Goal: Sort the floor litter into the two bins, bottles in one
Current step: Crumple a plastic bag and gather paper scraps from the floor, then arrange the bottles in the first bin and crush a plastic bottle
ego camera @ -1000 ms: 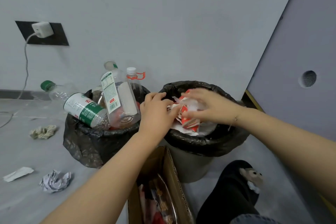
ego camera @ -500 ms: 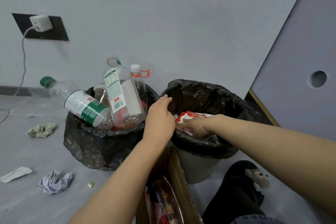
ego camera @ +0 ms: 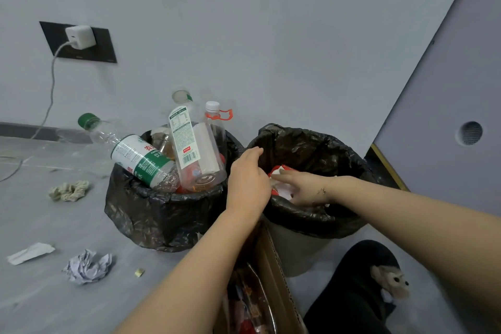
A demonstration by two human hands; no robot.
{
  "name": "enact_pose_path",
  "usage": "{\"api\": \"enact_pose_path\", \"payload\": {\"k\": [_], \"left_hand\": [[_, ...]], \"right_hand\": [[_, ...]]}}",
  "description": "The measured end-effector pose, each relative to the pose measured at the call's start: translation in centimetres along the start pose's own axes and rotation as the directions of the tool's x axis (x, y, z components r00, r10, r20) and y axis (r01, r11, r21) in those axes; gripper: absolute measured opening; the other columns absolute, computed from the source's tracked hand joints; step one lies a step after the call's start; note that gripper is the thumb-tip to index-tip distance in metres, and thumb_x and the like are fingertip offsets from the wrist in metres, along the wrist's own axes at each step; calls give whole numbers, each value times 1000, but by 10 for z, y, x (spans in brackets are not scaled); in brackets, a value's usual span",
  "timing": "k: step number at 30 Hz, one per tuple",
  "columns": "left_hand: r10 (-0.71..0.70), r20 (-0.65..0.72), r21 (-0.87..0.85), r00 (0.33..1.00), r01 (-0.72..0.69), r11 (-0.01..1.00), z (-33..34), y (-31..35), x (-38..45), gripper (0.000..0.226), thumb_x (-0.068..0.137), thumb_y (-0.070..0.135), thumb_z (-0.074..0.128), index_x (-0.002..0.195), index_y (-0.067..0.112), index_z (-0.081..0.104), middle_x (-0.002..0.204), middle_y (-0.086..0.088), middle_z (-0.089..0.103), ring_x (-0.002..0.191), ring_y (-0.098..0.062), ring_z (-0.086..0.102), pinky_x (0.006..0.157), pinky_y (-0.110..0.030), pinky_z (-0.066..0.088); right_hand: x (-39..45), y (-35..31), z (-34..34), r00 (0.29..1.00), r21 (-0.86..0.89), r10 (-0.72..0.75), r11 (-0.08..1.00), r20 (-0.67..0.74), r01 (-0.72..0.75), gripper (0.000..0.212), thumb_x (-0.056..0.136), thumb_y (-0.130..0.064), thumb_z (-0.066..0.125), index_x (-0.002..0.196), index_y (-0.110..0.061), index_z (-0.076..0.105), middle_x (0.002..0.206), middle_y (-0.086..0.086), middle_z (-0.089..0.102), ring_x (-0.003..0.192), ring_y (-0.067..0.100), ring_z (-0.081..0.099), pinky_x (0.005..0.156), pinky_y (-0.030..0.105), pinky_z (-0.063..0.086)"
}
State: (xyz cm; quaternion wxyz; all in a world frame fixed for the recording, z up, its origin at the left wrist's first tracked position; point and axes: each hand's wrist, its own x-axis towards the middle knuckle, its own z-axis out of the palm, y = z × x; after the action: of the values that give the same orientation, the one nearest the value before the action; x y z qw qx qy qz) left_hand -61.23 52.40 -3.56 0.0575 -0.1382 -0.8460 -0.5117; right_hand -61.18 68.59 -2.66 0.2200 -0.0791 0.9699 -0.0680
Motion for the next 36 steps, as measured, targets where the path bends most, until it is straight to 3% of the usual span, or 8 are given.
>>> {"api": "enact_pose_path", "payload": {"k": [4, 8, 12, 16, 21, 28, 32, 36], "left_hand": [[5, 0, -63, 1000, -5, 998, -6, 3, -3, 43, 98, 5, 35, 137, 16, 49, 142, 1, 48, 134, -12, 39, 110, -26, 30], [20, -51, -213, 999, -30, 977, -33, 9, -22, 35, 99, 9, 41, 129, 21, 55, 137, 7, 51, 126, 0, 41, 108, -19, 29], [-48, -62, -366, 997, 22, 930, -76, 3, -56, 32, 99, 13, 45, 121, 29, 60, 123, 12, 57, 114, 4, 50, 99, -21, 42], [-126, -136, -421, 983, 58, 905, -119, -27, -86, 36, 95, 3, 46, 116, 26, 65, 117, 13, 64, 109, 5, 56, 94, -19, 47], [-268, -252, -319, 930, 181, 930, -168, -102, -132, 47, 84, -11, 45, 100, 27, 68, 102, 6, 68, 93, 4, 61, 74, -8, 47], [-508, -339, -456, 792, 333, 825, -209, -178, -169, 41, 83, -12, 44, 93, 19, 69, 98, 6, 70, 94, -3, 63, 89, -32, 49], [-523, -353, -463, 776, 341, 818, -223, -212, -174, 41, 83, -13, 44, 93, 20, 68, 97, 4, 70, 98, -15, 64, 84, -27, 49], [-545, -410, -453, 731, 356, 817, -234, -240, -174, 38, 85, -11, 46, 92, 21, 66, 96, 6, 68, 94, -11, 62, 75, -15, 45]], "right_hand": [[-30, -12, -16, 981, 61, -8, 998, -192, 20, 69, 90, -43, 57, 150, -26, 26, 159, -1, 15, 146, 15, 12, 119, 34, 18], [-65, -38, -37, 891, -3, -78, 996, -447, 85, 48, 94, -41, 53, 139, -26, 47, 147, -6, 41, 137, 8, 34, 112, 25, 27], [-82, -76, -44, 832, 298, -35, 925, -554, 237, 31, 92, -25, 59, 123, -24, 62, 119, -11, 62, 112, 1, 55, 103, 27, 44], [-81, -130, -41, 870, 413, -111, 847, -481, 336, 28, 91, -16, 60, 117, -25, 65, 112, -10, 66, 106, 0, 59, 98, 24, 48], [-67, -207, -26, 929, 379, -323, 848, -182, 370, 31, 89, -14, 61, 118, -25, 65, 105, -15, 65, 104, 1, 61, 93, 19, 49], [4, -294, 21, 927, 164, -369, 920, 63, 355, 35, 90, -16, 58, 124, -17, 62, 114, 0, 65, 102, 13, 61, 91, 25, 50], [58, -320, 74, 960, 66, -267, 963, 87, 262, 39, 85, -20, 59, 124, -18, 60, 121, 4, 62, 101, 21, 64, 89, 27, 49], [109, -349, 131, 984, 128, -172, 976, -56, 177, 55, 84, -27, 61, 136, -20, 46, 137, 9, 48, 124, 26, 47, 101, 29, 37]]}}
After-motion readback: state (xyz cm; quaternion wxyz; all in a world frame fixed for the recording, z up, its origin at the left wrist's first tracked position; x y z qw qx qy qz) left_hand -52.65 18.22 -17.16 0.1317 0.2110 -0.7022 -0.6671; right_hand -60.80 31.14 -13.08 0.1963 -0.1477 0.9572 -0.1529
